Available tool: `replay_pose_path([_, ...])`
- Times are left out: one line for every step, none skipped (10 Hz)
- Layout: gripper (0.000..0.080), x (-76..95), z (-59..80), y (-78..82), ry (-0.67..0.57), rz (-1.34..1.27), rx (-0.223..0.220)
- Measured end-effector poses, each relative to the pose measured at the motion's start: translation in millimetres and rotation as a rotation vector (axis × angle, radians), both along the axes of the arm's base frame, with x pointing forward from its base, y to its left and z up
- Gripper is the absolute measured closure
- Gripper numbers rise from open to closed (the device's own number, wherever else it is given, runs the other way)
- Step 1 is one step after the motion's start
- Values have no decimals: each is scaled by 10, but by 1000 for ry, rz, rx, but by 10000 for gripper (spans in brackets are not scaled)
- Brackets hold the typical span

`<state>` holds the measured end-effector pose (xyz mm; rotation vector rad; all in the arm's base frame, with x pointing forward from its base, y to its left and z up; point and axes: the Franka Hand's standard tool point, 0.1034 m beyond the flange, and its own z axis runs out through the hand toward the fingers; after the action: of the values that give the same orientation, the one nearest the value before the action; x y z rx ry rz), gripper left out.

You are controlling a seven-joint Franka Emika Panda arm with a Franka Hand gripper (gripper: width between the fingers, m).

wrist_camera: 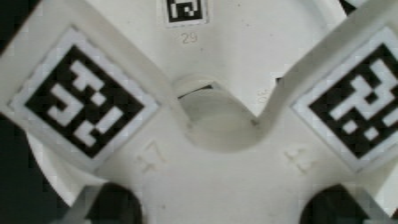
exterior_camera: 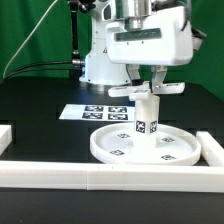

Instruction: Assemble round table

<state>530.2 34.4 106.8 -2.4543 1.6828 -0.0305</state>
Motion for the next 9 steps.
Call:
replay_pose_path([360,-1,-1,3,8,-78,19])
replay_pose_path([360,-4,-3,17,21,-190,44])
replay_pose_path([360,-6,-5,19,32,-277,59])
replay_pose_path([360,-9,-6,23,43,-348,72])
replay_pose_path([360,-15,-12,28,67,-503,103])
replay_pose_path([360,-15,-15,38,89,-611,121])
replay_pose_path([360,-12,-17,37,106,-675,130])
replay_pose_path([360,-8,-18,24,117,-719,136])
replay_pose_path([360,-7,-18,26,125,-758,142])
